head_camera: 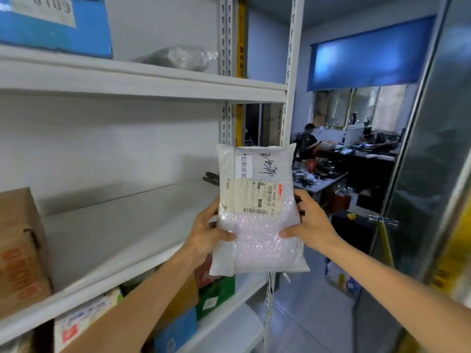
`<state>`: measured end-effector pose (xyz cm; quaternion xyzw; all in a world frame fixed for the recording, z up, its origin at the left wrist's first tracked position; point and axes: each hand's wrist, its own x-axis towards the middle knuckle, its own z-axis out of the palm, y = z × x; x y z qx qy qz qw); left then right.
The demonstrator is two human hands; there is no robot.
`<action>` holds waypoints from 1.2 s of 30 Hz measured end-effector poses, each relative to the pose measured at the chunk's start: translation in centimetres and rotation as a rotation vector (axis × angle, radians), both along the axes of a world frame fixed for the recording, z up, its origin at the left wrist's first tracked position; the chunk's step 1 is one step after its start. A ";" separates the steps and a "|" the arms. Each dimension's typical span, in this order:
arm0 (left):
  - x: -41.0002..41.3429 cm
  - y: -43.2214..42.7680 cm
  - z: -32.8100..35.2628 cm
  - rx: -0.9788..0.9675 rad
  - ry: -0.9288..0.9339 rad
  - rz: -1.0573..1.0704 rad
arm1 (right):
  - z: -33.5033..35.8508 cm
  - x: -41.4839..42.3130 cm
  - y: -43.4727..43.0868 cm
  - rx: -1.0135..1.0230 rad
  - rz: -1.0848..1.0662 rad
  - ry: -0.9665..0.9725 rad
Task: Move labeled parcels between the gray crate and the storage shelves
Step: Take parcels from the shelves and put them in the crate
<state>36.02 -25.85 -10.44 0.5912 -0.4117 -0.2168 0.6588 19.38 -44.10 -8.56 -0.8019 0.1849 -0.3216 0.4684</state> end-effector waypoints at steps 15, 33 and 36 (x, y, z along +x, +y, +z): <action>-14.6 -11.9 -0.9 0.092 -0.106 -0.575 | -0.7 -21.6 2.7 -0.027 -0.790 0.085; -48.4 -16.4 -4.6 0.122 -0.221 -1.396 | -5.5 -50.7 17.0 0.043 -1.641 0.092; -54.5 -16.2 -5.0 0.145 -0.192 -1.493 | -5.9 -55.1 19.2 0.011 -1.755 0.081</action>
